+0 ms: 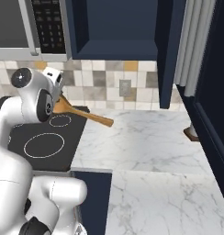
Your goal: Organize the utensils by type. Pick up the wooden spoons from the counter and place them in the open cabinet. Then pick up the metallic utensils from the counter and place them in the open drawer.
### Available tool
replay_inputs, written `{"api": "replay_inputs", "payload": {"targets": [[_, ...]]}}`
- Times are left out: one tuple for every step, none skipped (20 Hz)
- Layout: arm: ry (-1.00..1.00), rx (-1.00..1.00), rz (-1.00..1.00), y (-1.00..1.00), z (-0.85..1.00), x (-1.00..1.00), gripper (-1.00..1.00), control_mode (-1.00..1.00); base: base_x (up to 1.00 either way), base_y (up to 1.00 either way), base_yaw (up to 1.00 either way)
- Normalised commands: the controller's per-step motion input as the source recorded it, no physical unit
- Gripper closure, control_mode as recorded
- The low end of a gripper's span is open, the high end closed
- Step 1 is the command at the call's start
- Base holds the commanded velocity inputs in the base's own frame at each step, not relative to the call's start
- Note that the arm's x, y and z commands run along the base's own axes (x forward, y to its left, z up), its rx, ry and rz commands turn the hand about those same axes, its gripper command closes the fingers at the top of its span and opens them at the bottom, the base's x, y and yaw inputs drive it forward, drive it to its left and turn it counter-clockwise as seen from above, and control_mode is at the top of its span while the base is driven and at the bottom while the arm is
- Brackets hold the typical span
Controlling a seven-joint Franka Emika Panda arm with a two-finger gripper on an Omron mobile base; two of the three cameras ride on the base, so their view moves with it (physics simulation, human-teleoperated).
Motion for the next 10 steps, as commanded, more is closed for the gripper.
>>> {"api": "replay_inputs", "payload": {"targets": [[-0.20, 0.00, 0.21, -0.29, 0.70, 0.00, 1.00, -1.00, 0.00, 0.00, 0.00], [-0.17, 0.00, 0.23, -0.32, 0.65, 0.00, 1.00, -1.00, 0.00, 0.00, 0.00], [-0.14, 0.00, 0.25, -0.32, 0.64, 0.00, 1.00, -1.00, 0.00, 0.00, 0.00], [-0.08, 0.00, 0.27, -0.28, 0.63, 0.00, 1.00, -1.00, 0.00, 0.00, 0.00], [-0.06, 0.00, 0.28, -0.28, 0.63, 0.00, 1.00, -1.00, 0.00, 0.00, 0.00], [-0.09, 0.00, 0.27, -0.27, 0.64, 0.01, 1.00, -1.00, 0.00, 0.00, 0.00], [-0.15, 0.00, 0.18, -0.21, 0.61, 0.05, 1.00, -1.00, 0.00, 0.00, 0.00], [-0.18, -0.01, 0.11, -0.20, 0.61, 0.06, 1.00, -1.00, 0.00, 0.00, 0.00], [-0.18, -0.03, 0.03, -0.16, 0.63, 0.08, 1.00, -1.00, 0.00, 0.00, 0.00], [-0.10, -0.01, 0.00, -0.12, 0.64, 0.12, 1.00, -1.00, 0.00, 0.00, 0.00]]}}
